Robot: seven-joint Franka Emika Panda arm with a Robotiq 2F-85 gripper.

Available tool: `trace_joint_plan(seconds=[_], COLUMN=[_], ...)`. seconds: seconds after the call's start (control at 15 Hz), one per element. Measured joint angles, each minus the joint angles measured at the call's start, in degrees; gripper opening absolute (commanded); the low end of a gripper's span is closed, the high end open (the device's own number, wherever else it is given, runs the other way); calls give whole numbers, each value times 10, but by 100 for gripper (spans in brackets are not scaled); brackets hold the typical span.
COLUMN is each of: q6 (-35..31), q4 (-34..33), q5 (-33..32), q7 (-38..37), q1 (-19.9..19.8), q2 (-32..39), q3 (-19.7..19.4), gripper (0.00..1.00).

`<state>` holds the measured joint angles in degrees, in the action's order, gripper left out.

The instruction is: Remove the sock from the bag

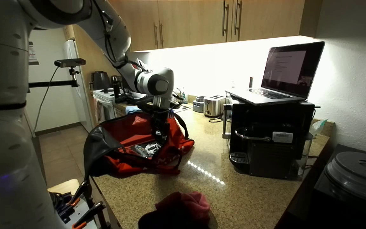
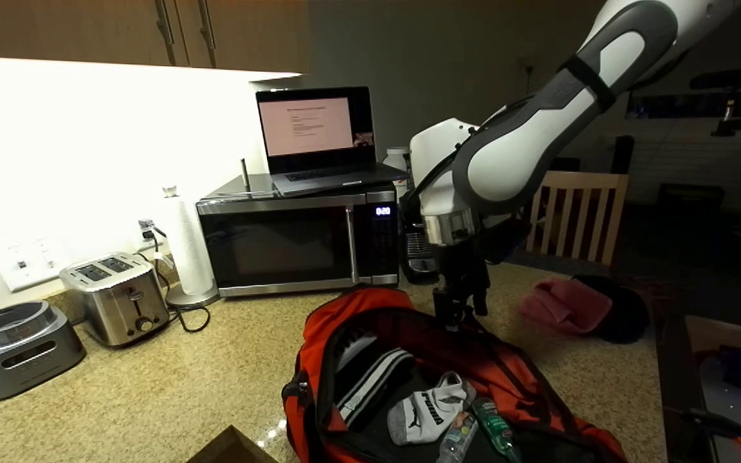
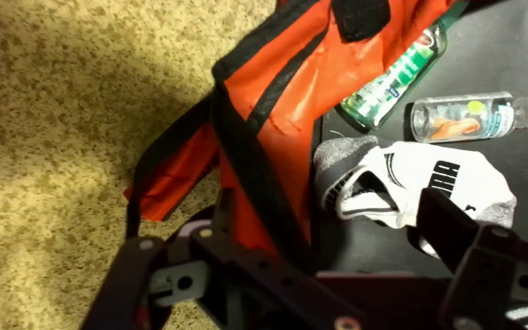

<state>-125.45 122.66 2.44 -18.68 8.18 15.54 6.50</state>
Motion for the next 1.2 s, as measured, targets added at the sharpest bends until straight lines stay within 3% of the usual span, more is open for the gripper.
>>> trace_joint_plan(seconds=[0.53, 1.2], q6=[-42, -46], q4=[-59, -79], q5=[65, 78], q7=[0, 0], q1=[11, 11], q2=[86, 122], q3=[8, 11], gripper=[100, 100])
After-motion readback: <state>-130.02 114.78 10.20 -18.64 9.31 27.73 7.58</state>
